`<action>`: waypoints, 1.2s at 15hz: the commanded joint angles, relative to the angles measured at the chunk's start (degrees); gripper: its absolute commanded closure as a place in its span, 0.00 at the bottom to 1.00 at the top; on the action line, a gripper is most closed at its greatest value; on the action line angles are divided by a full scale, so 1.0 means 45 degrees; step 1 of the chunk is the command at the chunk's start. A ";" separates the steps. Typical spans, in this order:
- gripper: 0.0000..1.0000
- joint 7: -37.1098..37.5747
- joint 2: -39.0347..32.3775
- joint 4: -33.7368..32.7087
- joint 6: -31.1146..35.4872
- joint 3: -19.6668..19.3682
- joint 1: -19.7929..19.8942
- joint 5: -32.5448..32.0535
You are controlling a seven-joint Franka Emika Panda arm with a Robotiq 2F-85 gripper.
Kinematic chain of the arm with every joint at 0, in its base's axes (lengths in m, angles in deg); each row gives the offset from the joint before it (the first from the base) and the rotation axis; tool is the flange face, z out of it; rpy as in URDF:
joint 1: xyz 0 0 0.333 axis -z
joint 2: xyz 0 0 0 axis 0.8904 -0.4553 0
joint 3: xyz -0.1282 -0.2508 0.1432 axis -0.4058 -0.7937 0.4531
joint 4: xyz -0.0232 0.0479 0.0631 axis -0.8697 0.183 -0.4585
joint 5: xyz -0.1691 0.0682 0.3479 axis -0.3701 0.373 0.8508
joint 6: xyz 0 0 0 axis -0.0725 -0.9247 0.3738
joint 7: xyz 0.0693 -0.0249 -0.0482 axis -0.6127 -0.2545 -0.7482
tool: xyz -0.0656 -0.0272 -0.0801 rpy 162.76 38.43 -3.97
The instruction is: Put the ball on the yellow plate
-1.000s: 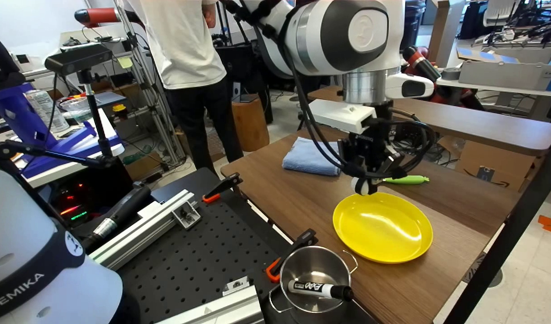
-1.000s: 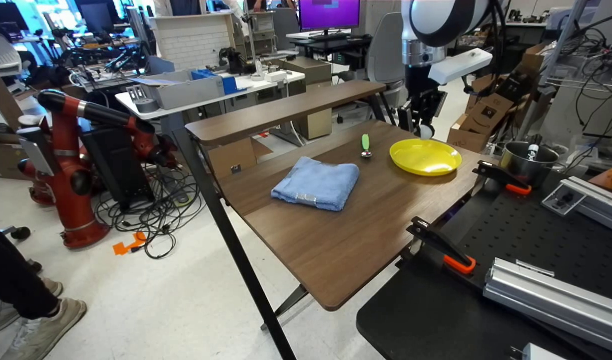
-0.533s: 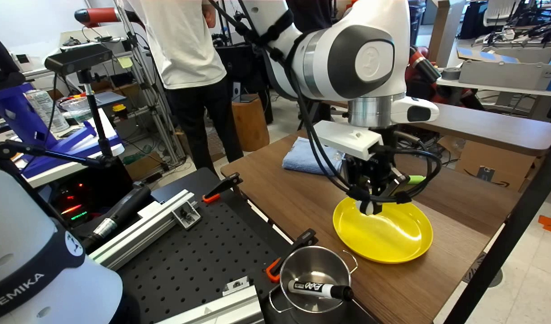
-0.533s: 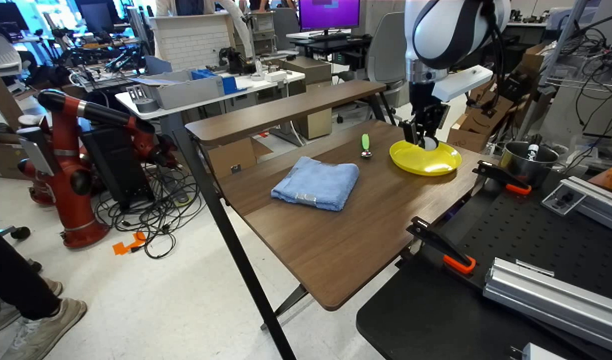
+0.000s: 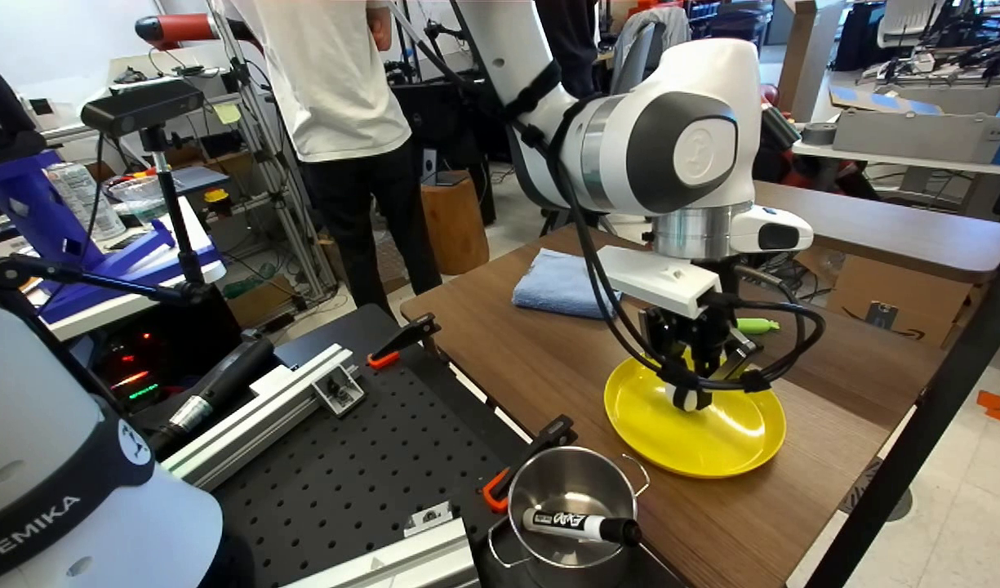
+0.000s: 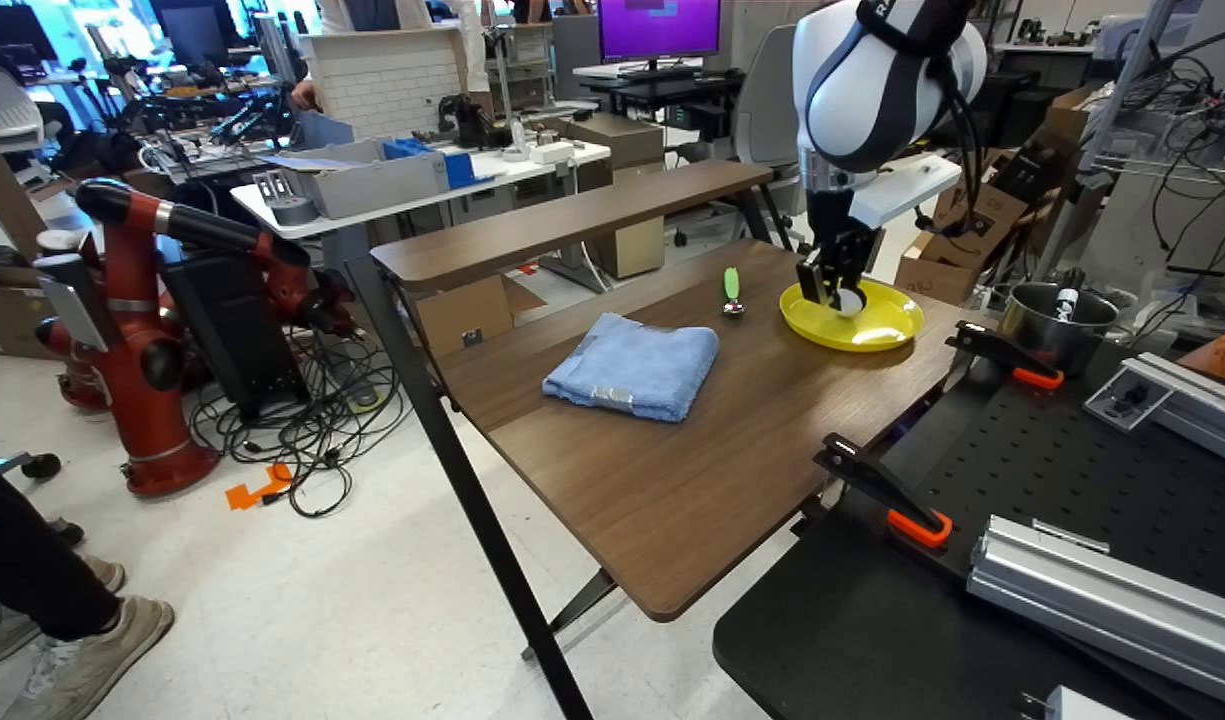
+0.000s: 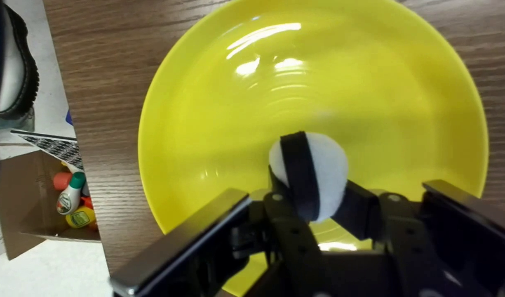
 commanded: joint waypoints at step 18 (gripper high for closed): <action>0.00 -0.1722 0.0759 0.0528 0.0178 0.0244 0.0462 0.0154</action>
